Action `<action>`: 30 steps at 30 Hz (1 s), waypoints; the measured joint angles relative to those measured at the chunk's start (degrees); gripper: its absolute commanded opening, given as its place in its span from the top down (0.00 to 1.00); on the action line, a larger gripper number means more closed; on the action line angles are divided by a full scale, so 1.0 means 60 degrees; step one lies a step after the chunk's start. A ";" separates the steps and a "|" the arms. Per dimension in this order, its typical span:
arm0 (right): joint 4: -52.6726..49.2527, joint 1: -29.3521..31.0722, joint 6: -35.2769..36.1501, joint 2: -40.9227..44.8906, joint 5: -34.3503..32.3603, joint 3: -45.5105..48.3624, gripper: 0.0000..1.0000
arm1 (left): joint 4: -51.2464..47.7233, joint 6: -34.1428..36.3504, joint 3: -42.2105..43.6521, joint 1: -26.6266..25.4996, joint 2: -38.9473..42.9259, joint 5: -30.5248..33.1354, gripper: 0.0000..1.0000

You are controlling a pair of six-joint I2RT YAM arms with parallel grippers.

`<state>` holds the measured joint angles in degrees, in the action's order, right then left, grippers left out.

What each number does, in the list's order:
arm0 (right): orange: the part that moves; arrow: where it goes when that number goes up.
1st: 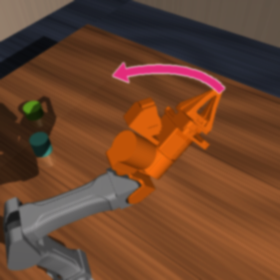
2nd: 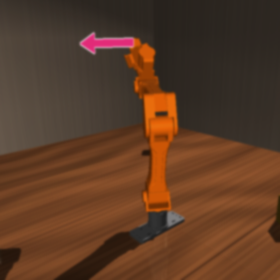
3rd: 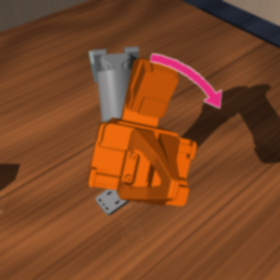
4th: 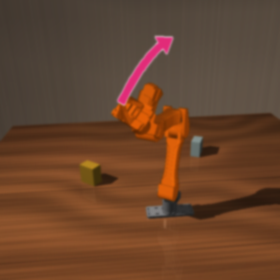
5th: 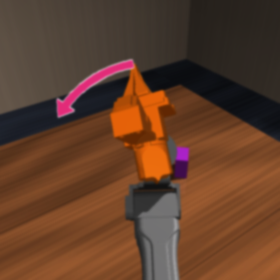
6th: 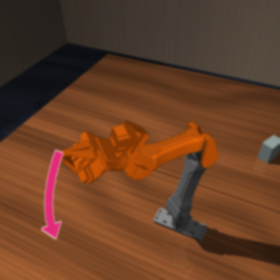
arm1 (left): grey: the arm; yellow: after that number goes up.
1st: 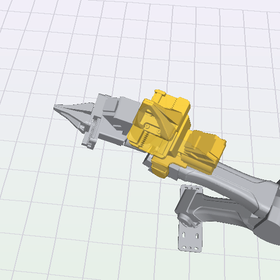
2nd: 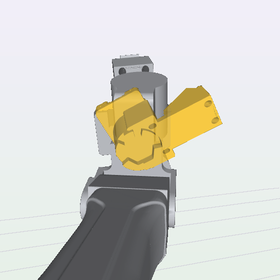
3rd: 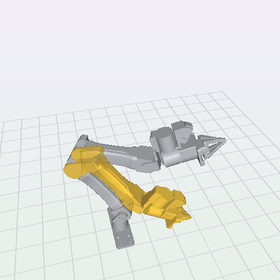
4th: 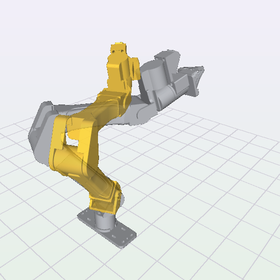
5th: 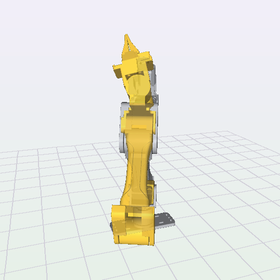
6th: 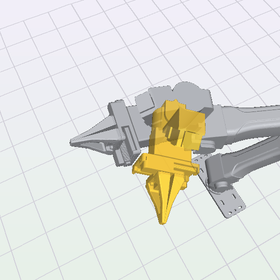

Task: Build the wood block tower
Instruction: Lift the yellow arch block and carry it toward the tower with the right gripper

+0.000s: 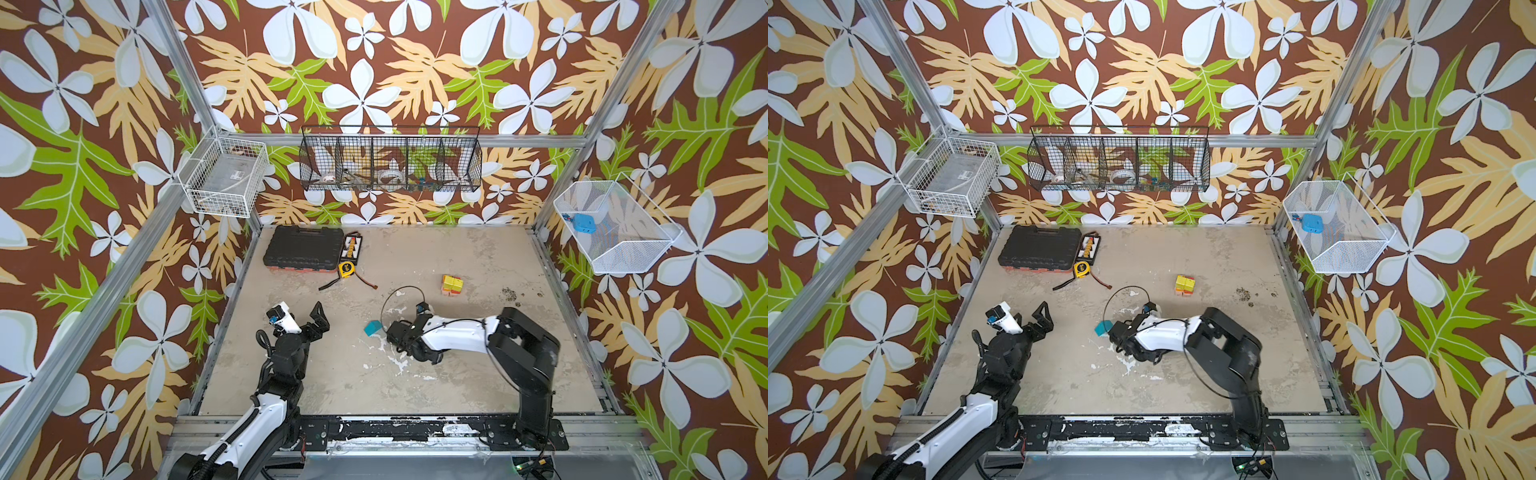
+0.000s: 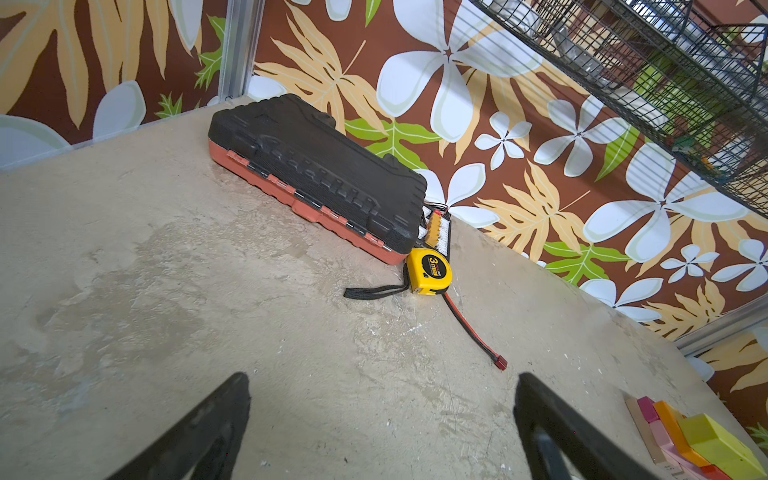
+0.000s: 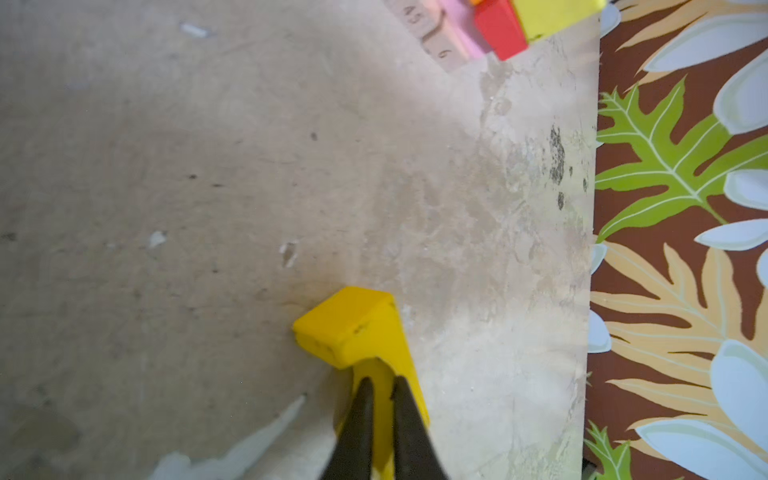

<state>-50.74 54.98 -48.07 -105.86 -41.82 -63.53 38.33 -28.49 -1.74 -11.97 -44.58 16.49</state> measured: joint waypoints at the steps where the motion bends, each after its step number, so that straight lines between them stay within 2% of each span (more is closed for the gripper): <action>1: 0.0280 -0.0138 0.0113 0.0619 0.0193 0.0299 0.68 | 0.0004 0.0000 0.0000 0.0000 0.0000 0.0000 0.00; 6: 0.1861 -0.1122 0.1122 0.3395 0.1566 0.1639 0.48 | 0.0000 0.0000 0.0000 0.0000 0.0011 -0.0004 0.00; 11: 0.3424 -0.3100 0.2404 0.4856 0.3931 0.2962 0.48 | 0.0000 0.0000 0.0000 0.0000 0.0055 -0.0004 0.00; 14: 0.4033 -0.4299 0.3082 0.5016 0.5413 0.3581 0.48 | 0.0000 0.0000 0.0000 0.0000 0.0055 -0.0004 0.00; 19: 0.4732 -0.4794 0.3840 0.4765 0.7264 0.3697 0.48 | 0.0000 0.0000 0.0000 0.0000 0.0073 -0.0004 0.00; 25: 0.5147 -0.4856 0.4200 0.4426 0.8178 0.3628 0.47 | -0.0004 0.0000 0.0000 0.0000 0.0084 -0.0004 0.00; 30: 0.5238 -0.4878 0.4299 0.4051 0.8182 0.3563 0.53 | 0.0000 0.0000 0.0000 0.0000 0.0062 -0.0004 0.00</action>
<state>-19.31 25.71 -22.28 -81.56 7.27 -42.15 38.33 -28.49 -1.74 -11.97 -44.21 16.47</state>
